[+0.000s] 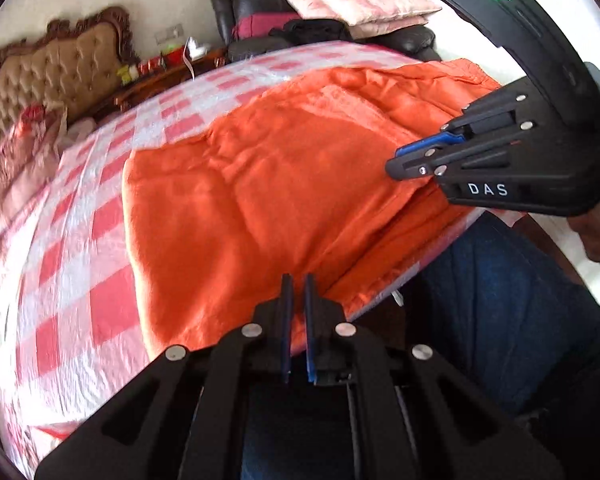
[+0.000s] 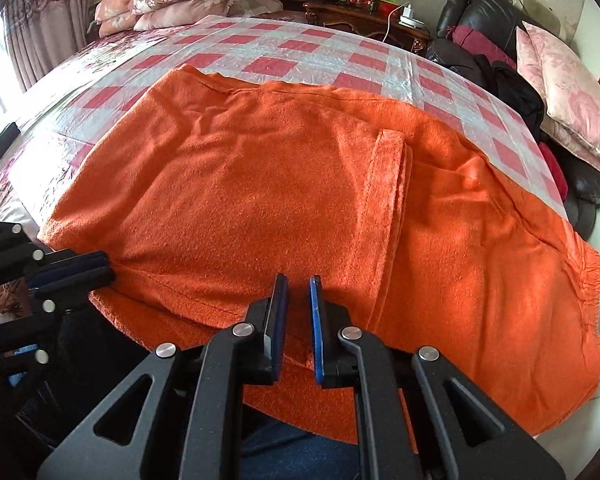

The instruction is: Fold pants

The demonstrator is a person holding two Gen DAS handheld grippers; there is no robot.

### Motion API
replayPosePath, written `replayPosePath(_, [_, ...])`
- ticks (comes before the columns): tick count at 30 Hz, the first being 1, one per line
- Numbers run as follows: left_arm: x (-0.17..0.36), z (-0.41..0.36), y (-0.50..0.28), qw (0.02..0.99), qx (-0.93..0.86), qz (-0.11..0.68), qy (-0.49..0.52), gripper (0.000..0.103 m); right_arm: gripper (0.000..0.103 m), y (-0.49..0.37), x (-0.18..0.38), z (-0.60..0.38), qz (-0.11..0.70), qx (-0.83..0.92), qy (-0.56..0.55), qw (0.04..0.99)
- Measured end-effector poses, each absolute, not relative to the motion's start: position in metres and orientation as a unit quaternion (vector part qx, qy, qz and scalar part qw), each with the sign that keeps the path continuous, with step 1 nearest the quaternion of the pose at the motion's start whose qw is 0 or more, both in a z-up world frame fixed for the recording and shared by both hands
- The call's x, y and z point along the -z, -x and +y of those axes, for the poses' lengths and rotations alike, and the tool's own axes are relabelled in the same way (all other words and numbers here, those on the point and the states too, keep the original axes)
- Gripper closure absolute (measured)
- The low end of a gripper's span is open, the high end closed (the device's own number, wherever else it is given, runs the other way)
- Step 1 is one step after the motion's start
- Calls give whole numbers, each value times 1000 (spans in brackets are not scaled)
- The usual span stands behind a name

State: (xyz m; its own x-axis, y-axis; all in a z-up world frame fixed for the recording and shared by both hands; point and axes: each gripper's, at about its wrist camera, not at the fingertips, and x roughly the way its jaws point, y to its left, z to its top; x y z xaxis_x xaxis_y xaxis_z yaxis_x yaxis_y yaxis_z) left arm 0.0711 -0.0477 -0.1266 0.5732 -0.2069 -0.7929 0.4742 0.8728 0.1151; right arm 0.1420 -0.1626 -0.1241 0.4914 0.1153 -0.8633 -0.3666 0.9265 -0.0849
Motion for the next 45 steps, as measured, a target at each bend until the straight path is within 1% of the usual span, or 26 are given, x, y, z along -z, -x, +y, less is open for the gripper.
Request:
replayPosePath(3, [107,-24,-83,883,192,420,-86,96,95,-142,121,-160,485,-137,139,852])
replayPosePath(5, [97,-9,-114,898,173,400,-53,96,94,-142,121,-158,484,-134,144,853])
replayPosePath(7, [99,1,-148,905,170,390,-26,96,94,-142,121,-157,485,-133,147,852])
replayPosePath(8, [106,4,-168,903,165,396,-32,95,94,-142,121,-158,486,-133,145,851])
replayPosePath(10, [129,11,-208,884,154,437,-61,94,93,-144,121,-160,491,-134,136,850])
replayPosePath(12, [121,30,-225,898,125,420,-51,93,93,-145,121,-162,496,-136,126,848])
replayPosePath(14, [109,52,-237,911,98,399,-24,86,92,-145,120,-164,500,-134,118,847])
replayPosePath(15, [107,54,-240,911,113,398,-14,86,92,-145,120,-164,502,-133,115,847])
replayPosePath(18, [102,32,-236,901,197,386,-16,85,91,-150,115,-162,526,-129,111,833])
replayPosePath(20, [108,4,-235,884,238,398,-56,82,90,-155,102,-167,524,-139,83,836])
replayPosePath(21, [113,-6,-238,884,229,400,-80,82,83,-158,91,-167,513,-139,78,844])
replayPosePath(22, [119,-11,-245,882,208,410,-97,82,81,-164,80,-167,500,-137,70,852])
replayPosePath(23, [123,-10,-252,880,195,423,-96,82,80,-170,73,-167,492,-136,64,857])
replayPosePath(24, [121,-4,-259,883,180,426,-78,81,76,-180,66,-165,485,-135,58,862])
replayPosePath(25, [117,1,-260,892,163,417,-68,72,72,-192,62,-162,478,-130,57,867])
replayPosePath(26, [111,6,-259,905,131,400,-66,47,64,-202,60,-160,470,-121,61,872])
replayPosePath(27, [103,12,-258,918,98,379,-65,37,61,-212,61,-159,464,-103,70,877])
replayPosePath(28, [93,18,-253,931,85,350,-52,33,61,-222,64,-158,466,-87,72,878])
replayPosePath(30, [85,22,-248,932,95,349,-37,33,61,-241,75,-159,483,-79,50,871])
replayPosePath(32, [84,21,-235,931,101,347,-41,33,61,-252,87,-157,492,-60,60,866])
replayPosePath(34, [90,17,-227,920,128,368,-32,34,61,-259,98,-157,499,-43,68,863])
replayPosePath(35, [93,17,-220,914,142,379,-25,40,61,-262,104,-158,505,-36,68,860])
replayPosePath(37, [103,11,-220,900,174,400,-17,45,54,-267,112,-158,511,-22,70,856])
replayPosePath(39, [117,8,-221,895,162,414,-41,48,43,-269,116,-158,510,-3,74,857])
replayPosePath(42, [128,20,-227,893,139,426,-39,52,36,-271,118,-163,514,14,66,855])
replayPosePath(45, [129,28,-228,892,144,425,-45,52,31,-273,120,-169,519,20,55,853])
